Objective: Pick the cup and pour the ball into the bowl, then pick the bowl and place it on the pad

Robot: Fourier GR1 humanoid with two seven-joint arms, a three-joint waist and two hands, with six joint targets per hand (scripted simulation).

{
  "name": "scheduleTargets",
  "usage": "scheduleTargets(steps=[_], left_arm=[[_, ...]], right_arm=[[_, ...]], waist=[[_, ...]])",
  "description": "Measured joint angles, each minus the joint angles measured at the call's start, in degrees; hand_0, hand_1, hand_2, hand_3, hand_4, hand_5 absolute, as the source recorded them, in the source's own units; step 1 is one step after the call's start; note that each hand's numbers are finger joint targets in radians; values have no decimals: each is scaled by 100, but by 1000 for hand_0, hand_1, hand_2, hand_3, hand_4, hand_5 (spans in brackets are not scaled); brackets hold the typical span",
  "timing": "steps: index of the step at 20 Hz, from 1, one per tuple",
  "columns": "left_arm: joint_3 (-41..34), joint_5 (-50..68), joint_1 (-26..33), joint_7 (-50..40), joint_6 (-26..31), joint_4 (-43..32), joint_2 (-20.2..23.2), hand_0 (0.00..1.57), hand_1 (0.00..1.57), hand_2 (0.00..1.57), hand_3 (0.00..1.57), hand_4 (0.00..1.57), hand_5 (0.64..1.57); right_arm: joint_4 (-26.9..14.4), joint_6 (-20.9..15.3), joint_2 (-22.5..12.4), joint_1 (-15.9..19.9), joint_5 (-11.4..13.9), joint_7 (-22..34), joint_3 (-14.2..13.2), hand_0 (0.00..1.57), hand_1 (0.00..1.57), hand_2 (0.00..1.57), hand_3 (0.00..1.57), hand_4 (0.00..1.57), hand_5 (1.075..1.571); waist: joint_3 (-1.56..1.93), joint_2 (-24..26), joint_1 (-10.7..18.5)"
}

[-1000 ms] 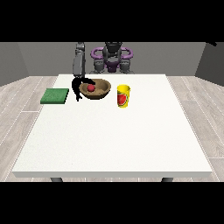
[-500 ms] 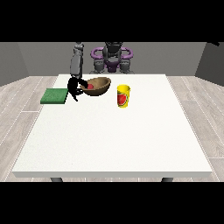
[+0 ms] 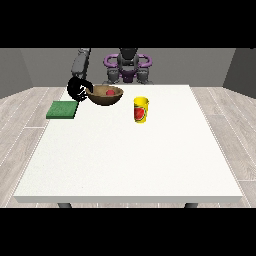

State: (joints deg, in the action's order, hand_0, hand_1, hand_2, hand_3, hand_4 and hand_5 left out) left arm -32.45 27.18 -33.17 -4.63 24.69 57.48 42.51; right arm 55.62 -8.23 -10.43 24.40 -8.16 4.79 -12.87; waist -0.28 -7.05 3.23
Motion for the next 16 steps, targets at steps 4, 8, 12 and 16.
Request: scheduleTargets(steps=[4, 8, 12, 16], left_arm=[[-109, 16, 74, 113, 90, -307, 193, 0, 0, 0, 0, 700, 1566], [-151, 97, 92, 272, 157, -205, 203, 0, 0, 0, 0, 695, 1564], [-181, 87, 96, 528, 132, -78, 239, 0, 0, 0, 0, 700, 1557], [-190, -75, 106, 920, 38, -88, 285, 0, 0, 0, 0, 684, 1558]], right_arm=[[108, 114, -446, 268, 115, 548, 70, 1571, 1571, 1571, 1571, 992, 1568], [-170, 542, -1207, 408, 80, 379, -226, 1571, 1571, 1571, 1571, 984, 1571], [-583, 902, -1637, 596, -127, -25, -594, 1571, 1571, 1571, 1373, 990, 1571], [-826, 1205, -1934, 787, -270, -272, -795, 1571, 1571, 1571, 1193, 990, 1570]], waist=[[15, 45, -182], [26, -226, -88], [30, -643, -23], [30, -998, -95]])
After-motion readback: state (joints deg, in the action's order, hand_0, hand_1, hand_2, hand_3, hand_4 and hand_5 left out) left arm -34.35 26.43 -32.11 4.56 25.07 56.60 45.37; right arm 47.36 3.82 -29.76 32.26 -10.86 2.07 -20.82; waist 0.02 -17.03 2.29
